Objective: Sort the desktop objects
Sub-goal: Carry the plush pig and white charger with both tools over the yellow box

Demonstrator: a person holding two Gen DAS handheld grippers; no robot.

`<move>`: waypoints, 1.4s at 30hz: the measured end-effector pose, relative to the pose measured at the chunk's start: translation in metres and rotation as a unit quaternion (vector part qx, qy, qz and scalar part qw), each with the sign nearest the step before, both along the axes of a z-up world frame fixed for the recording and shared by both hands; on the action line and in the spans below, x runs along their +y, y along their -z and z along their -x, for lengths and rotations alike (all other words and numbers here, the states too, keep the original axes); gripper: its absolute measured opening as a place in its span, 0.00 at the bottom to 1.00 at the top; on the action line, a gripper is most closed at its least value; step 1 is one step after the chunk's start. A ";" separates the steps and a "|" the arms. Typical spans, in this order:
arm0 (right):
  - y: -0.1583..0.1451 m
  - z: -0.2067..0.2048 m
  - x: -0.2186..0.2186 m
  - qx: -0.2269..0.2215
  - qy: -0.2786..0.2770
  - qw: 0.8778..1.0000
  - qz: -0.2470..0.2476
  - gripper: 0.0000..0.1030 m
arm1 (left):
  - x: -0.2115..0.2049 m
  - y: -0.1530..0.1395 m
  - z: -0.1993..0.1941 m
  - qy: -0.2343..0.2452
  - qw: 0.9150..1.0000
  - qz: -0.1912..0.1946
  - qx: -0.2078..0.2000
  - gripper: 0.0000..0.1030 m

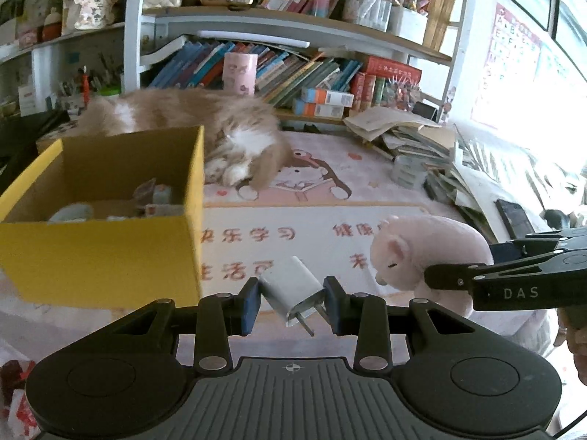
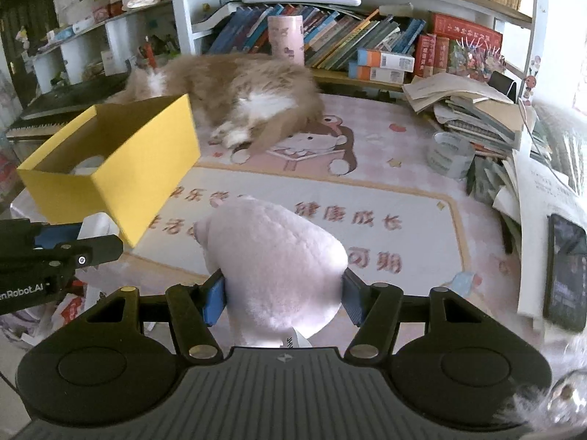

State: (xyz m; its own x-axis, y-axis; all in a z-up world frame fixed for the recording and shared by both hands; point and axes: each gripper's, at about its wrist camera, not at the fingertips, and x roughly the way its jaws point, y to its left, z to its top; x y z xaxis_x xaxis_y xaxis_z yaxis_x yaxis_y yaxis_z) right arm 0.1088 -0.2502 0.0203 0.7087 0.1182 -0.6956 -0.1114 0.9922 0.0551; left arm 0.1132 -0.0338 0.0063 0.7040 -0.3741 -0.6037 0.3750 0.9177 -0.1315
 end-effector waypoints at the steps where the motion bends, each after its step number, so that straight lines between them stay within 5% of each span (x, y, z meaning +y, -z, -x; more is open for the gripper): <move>1: 0.000 0.005 0.007 0.001 0.003 1.000 -0.001 0.57 | 0.006 0.000 0.003 0.002 1.000 0.000 0.000 0.35; 13: 0.001 0.047 0.082 0.007 -0.017 1.000 -0.016 0.57 | 0.071 -0.001 0.044 -0.005 1.000 -0.006 0.002 0.35; 27: 0.000 0.048 0.148 0.025 -0.100 0.995 -0.018 0.57 | 0.126 0.000 0.064 -0.060 0.998 -0.021 0.019 0.35; 35: -0.009 0.046 0.181 0.015 -0.150 0.988 -0.027 0.57 | 0.152 -0.013 0.066 -0.098 0.995 -0.010 0.001 0.35; 42: -0.038 0.021 0.190 -0.040 -0.156 0.986 -0.030 0.57 | 0.161 -0.036 0.034 -0.120 0.991 0.007 -0.053 0.35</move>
